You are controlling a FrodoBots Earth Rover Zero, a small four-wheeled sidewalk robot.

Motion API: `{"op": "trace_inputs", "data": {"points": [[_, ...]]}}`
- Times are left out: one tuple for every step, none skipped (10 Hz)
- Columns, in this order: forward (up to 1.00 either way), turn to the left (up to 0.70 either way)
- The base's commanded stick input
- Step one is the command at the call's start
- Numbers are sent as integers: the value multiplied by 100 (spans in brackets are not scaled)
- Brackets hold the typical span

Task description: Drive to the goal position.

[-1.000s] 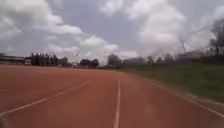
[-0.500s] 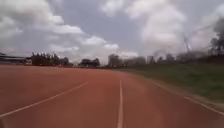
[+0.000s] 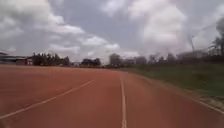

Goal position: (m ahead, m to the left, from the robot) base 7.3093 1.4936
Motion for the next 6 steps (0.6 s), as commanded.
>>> {"op": "trace_inputs", "data": {"points": [[70,0],[70,0],[70,0],[70,0],[70,0],[70,0]]}}
